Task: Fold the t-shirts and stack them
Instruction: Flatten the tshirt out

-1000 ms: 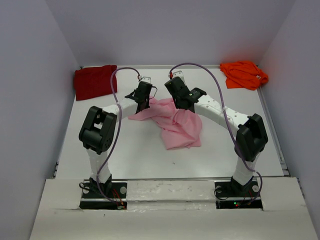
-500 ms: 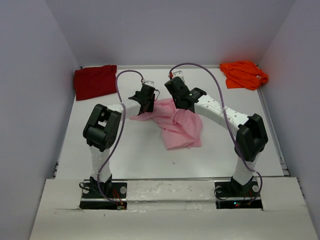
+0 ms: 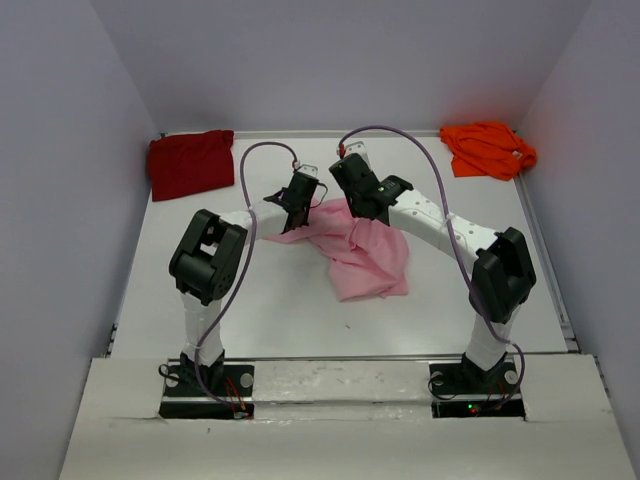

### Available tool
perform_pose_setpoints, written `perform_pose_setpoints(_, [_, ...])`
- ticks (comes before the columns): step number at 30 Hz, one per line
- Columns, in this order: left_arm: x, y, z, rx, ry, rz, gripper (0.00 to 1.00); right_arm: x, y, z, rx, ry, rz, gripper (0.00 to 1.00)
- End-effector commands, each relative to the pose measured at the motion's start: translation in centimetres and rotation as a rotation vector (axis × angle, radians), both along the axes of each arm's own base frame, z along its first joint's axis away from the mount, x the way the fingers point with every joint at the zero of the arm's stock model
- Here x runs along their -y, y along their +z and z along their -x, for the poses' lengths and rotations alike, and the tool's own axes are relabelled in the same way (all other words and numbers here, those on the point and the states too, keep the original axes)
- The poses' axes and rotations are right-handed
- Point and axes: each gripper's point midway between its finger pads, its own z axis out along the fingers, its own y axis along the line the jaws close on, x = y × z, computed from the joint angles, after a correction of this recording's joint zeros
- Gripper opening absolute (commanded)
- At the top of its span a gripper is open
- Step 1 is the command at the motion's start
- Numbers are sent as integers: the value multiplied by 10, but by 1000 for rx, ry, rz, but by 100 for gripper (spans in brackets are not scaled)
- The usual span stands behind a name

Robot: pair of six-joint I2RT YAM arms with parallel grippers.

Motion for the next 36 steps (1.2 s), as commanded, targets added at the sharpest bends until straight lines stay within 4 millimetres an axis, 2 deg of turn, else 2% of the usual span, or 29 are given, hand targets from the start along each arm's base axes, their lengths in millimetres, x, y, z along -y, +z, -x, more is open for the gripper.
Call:
perform_pose_setpoints(1, [4, 8, -5, 11, -19, -4, 0, -5, 9, -8, 41, -2, -24, 0])
perform_pose_setpoints(5, [2, 13, -5, 26, -13, -17, 0, -5, 11, -8, 46, -3, -27, 0])
perform_pose_setpoints(8, [-1, 28, -4, 55, -4, -27, 0, -5, 13, -8, 48, -2, -30, 0])
perform_pose_setpoints(11, [-6, 72, -5, 128, 22, -40, 0, -5, 12, -7, 45, 0, -31, 0])
perform_pose_setpoints(12, [-9, 99, -4, 175, 29, -24, 0, -4, 11, -6, 44, -1, -28, 0])
perform_pose_setpoints(13, [-15, 112, 0, 183, 40, -31, 0, -4, 12, -7, 46, -1, -30, 0])
perform_pose_setpoints(14, [-20, 147, 2, 247, 63, -6, 0, -4, 11, -6, 44, -2, -29, 0])
perform_pose_setpoints(17, [-36, 181, 16, 282, 102, -10, 0, -5, 9, -7, 40, -2, -26, 0])
perform_pose_setpoints(18, [-43, 207, 21, 324, 130, 1, 0, -5, 9, -7, 41, -1, -28, 0])
perform_pose_setpoints(20, [-56, 220, 34, 329, 161, -11, 0, -6, 6, -8, 35, 1, -28, 0])
perform_pose_setpoints(21, [-64, 237, 43, 362, 178, 4, 0, -7, 6, -8, 34, 0, -29, 0])
perform_pose_setpoints(24, [-78, 247, 61, 376, 203, 9, 0, -7, 3, -8, 29, -1, -26, 0])
perform_pose_setpoints(25, [-84, 257, 69, 398, 214, 28, 0, -7, 3, -9, 30, -2, -25, 0])
perform_pose_setpoints(26, [-87, 252, 75, 382, 215, 22, 0, -7, 3, -9, 32, -4, -23, 0])
perform_pose_setpoints(32, [-109, 261, 96, 410, 262, 10, 0, -4, 10, -9, 49, -7, -15, 0])
perform_pose_setpoints(35, [-112, 270, 98, 423, 264, -1, 0, 16, 27, -23, 87, -54, -10, 0])
perform_pose_setpoints(36, [-112, 278, 98, 437, 264, 8, 0, 29, 34, -30, 104, -87, -8, 0])
